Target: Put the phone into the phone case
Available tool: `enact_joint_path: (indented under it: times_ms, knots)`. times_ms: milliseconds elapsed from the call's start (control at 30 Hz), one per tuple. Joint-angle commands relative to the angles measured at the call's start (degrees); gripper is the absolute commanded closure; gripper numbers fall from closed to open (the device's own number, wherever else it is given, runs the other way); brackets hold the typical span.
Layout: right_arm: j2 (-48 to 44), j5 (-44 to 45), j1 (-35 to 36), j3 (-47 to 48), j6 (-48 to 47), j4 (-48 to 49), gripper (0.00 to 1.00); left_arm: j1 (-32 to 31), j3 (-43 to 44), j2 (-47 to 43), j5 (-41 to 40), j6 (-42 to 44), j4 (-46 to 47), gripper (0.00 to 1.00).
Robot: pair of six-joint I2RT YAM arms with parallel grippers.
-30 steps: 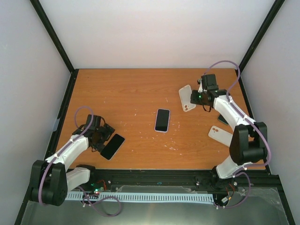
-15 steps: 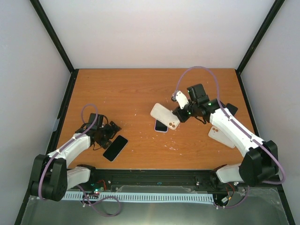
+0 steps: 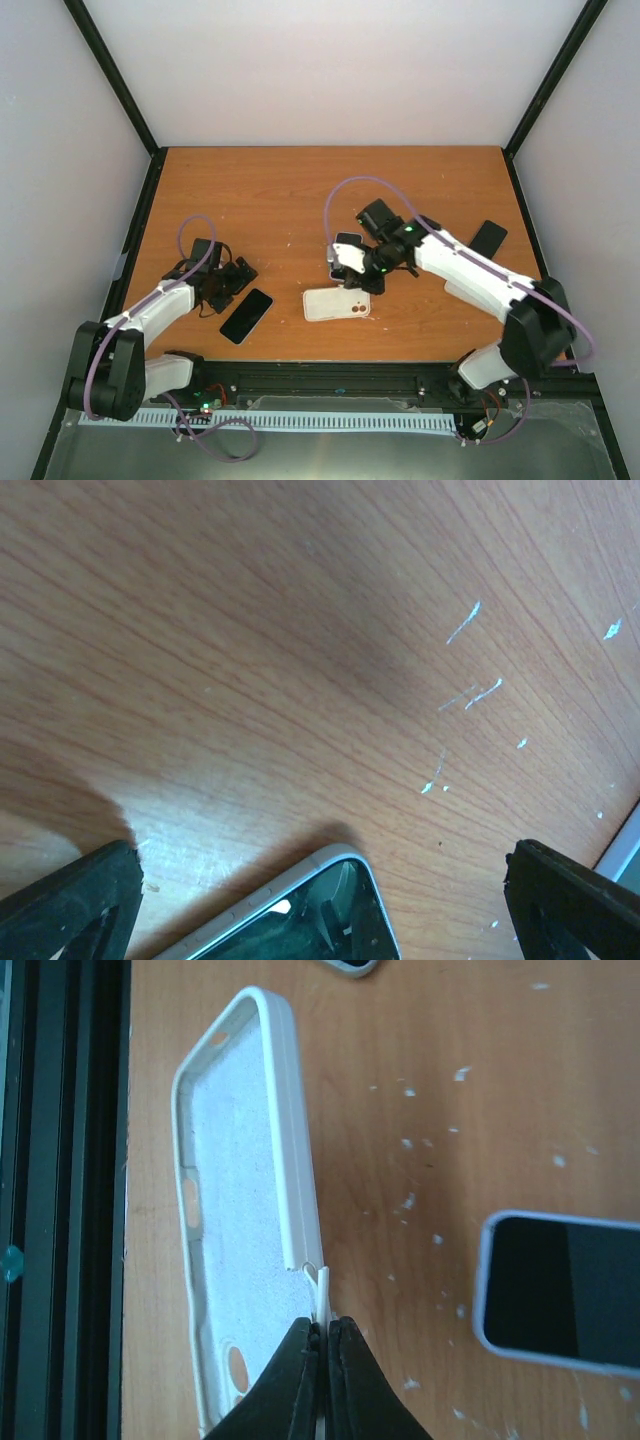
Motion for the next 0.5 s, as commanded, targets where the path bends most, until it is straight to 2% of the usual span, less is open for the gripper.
enact_joint_path:
  times_ms: [0,167,200,267,333,433,467]
  knots:
    - [8.2,2.5,4.4,4.3,-9.4,-4.2,0.97,-0.3,1.5,1.0,-3.9,2.0,-1.1,0.01]
    - [15.8,8.0,7.9,7.8,-14.3,-3.5,0.97,-0.3,1.4,0.6,-4.2,2.0,-2.0,0.01]
    - [16.8,9.0,8.1,8.4,-15.0,-3.0,0.94,-0.3,1.5,0.5,-4.1,2.2,-2.2,0.01]
    - [18.1,10.9,8.5,9.4,-15.5,-1.7,0.79,-0.3,1.3,0.2,-3.5,2.3,-2.3,0.01]
    - [17.5,12.4,8.6,9.2,-14.4,0.9,0.69,-0.3,1.0,-0.1,-2.7,2.3,-2.2,0.0]
    - [13.9,11.8,8.5,6.6,-11.2,5.5,0.48,-0.3,0.5,-0.3,-2.0,2.4,-1.8,0.0]
    - [12.6,11.5,8.6,5.3,-8.6,7.4,0.44,-0.3,0.2,-0.2,-2.0,2.5,-1.7,0.0]
